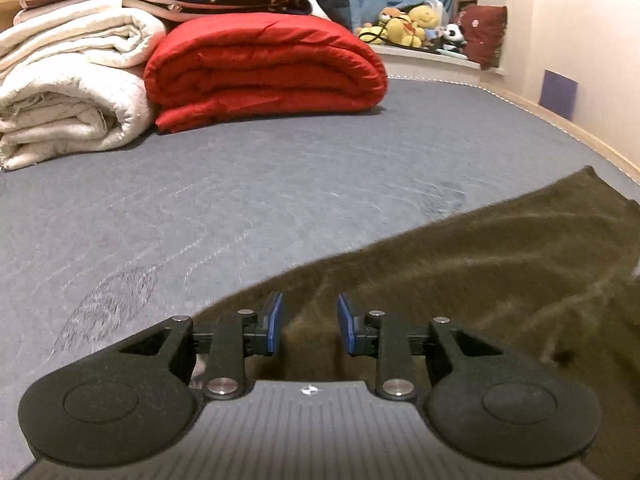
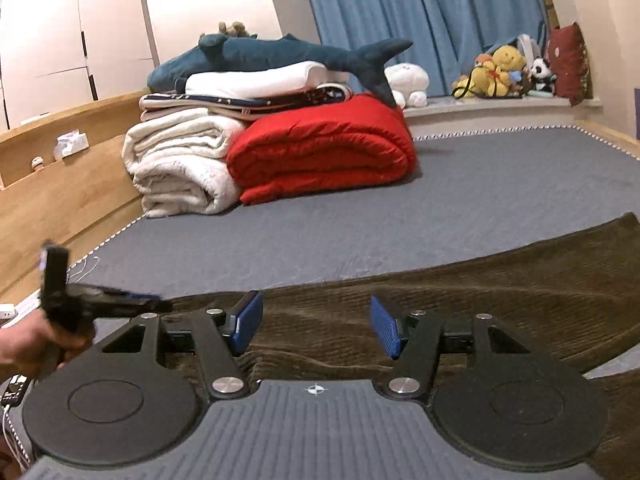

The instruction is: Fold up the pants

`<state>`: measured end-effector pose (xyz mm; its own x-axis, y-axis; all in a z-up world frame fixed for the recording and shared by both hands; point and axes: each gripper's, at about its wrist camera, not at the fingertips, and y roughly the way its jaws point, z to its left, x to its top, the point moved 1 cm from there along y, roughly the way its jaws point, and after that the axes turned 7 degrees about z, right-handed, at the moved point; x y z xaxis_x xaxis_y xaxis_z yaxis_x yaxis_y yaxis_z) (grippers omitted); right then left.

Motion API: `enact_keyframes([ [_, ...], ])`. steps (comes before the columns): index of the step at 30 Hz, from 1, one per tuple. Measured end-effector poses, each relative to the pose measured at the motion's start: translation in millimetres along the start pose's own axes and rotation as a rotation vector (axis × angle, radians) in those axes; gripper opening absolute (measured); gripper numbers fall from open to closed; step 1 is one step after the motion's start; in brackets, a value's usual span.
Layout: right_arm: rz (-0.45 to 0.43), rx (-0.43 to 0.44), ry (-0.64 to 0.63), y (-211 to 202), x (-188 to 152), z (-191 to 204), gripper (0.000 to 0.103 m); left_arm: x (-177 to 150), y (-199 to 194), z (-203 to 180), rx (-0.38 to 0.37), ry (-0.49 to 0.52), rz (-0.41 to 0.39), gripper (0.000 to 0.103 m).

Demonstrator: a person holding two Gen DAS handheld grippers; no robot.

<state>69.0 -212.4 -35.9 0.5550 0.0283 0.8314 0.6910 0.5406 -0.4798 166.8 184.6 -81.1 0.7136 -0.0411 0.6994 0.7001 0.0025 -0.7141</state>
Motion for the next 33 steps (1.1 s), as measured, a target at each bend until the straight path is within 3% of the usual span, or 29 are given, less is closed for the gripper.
enact_keyframes([
  [1, 0.007, 0.006, 0.003, 1.2, 0.8, -0.2, 0.062, 5.2, 8.6, 0.0, 0.004, -0.001, -0.001, 0.037],
  [3, 0.021, 0.021, 0.005, 3.5, 2.9, 0.3, 0.063, 14.2, 23.3, -1.3, -0.002, 0.011, 0.003, 0.055],
  [5, 0.031, 0.03, 0.005, 5.7, 4.9, 0.4, 0.063, 23.4, 40.5, -1.2, -0.022, 0.023, 0.013, 0.085],
  [7, 0.036, 0.034, -0.001, 6.7, 6.4, 0.7, 0.064, 28.3, 61.1, -0.5, -0.061, 0.047, 0.065, 0.089],
  [9, 0.041, 0.026, -0.014, 8.5, 6.5, 0.3, 0.064, 30.3, 77.3, 0.4, -0.029, 0.078, 0.083, 0.089],
  [13, 0.066, 0.022, -0.015, 10.6, 4.2, -3.2, 0.064, 32.9, 98.4, 9.8, -0.054, 0.032, 0.134, 0.089],
  [15, 0.073, 0.021, -0.019, 10.4, 3.4, -4.7, 0.064, 31.8, 105.3, 8.0, -0.061, 0.033, 0.144, 0.082],
  [18, 0.077, 0.006, -0.035, 8.3, 2.0, -5.3, 0.064, 30.6, 103.0, 0.1, -0.064, 0.077, 0.129, 0.053],
  [20, 0.078, 0.003, -0.037, 5.5, 1.4, -6.1, 0.064, 32.7, 94.9, -1.6, -0.066, 0.092, 0.112, 0.022],
  [25, 0.073, -0.018, -0.042, -2.1, 1.3, -11.4, 0.064, 28.6, 60.7, -16.4, -0.055, 0.159, 0.07, 0.01],
  [30, 0.071, -0.057, -0.009, -7.6, 1.9, -21.8, 0.064, 22.7, 7.9, -52.9, -0.01, 0.299, 0.043, 0.008],
  [33, 0.073, -0.064, 0.025, -9.2, 2.2, -30.5, 0.064, 14.6, -34.9, -69.7, -0.015, 0.332, 0.022, 0.007],
])
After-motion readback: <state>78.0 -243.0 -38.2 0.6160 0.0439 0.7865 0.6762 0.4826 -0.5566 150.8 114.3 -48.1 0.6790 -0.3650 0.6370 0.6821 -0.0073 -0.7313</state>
